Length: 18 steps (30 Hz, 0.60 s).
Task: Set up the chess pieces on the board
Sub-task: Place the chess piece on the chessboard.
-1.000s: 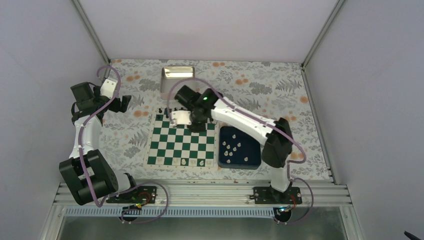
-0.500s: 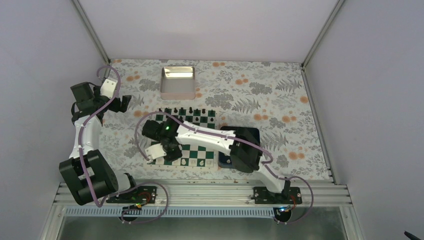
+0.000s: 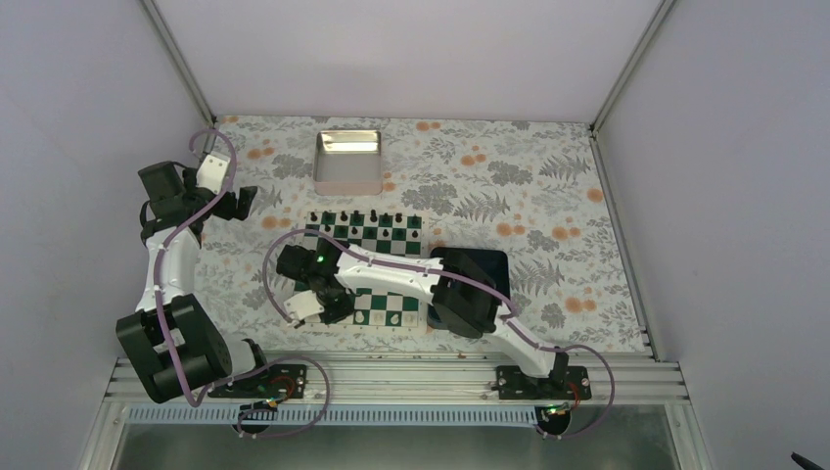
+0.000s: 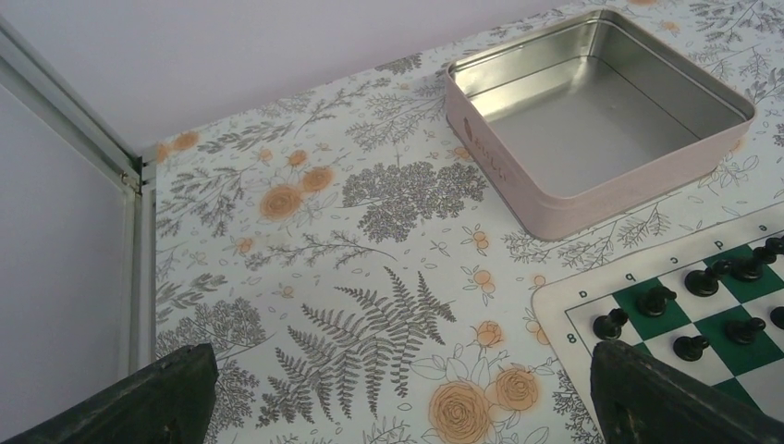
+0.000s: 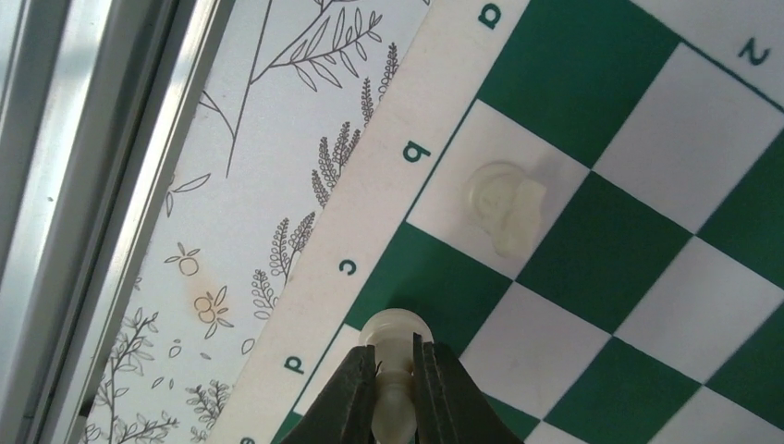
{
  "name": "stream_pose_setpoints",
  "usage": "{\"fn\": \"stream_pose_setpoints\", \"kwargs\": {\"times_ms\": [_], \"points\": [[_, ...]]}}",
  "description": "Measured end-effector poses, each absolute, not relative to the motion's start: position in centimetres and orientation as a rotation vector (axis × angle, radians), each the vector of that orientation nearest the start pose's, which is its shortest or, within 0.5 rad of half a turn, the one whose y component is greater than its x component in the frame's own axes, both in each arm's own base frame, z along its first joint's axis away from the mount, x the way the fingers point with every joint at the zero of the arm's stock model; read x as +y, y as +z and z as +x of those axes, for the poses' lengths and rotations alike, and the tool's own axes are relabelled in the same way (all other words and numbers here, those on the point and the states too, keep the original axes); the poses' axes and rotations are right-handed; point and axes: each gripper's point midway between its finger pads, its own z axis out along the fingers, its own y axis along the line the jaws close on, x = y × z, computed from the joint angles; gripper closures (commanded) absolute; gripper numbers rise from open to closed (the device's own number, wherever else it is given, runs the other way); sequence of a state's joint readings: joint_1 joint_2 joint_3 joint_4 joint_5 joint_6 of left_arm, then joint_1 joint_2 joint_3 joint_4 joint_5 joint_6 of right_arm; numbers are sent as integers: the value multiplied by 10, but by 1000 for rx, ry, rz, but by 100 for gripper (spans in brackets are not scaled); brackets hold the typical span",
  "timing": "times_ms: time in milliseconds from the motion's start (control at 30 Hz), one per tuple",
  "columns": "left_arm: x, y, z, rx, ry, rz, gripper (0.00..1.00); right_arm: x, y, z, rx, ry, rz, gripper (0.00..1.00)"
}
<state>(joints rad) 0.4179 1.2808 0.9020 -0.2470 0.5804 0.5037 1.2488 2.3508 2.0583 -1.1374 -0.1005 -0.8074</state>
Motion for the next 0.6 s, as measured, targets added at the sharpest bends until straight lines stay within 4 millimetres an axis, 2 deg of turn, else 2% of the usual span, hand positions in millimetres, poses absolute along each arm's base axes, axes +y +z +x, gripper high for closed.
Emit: {"fn": "stream_pose_setpoints", "kwargs": {"times_ms": [100, 433, 600], "points": [[65, 205, 378, 2040, -80, 404, 0, 473, 40, 139, 1552, 195, -2598, 89], [64, 204, 377, 2041, -81, 404, 0, 481, 41, 142, 1530, 204, -2579, 89], [64, 203, 377, 2041, -82, 404, 0, 483, 32, 142, 1526, 203, -2586, 90]]}}
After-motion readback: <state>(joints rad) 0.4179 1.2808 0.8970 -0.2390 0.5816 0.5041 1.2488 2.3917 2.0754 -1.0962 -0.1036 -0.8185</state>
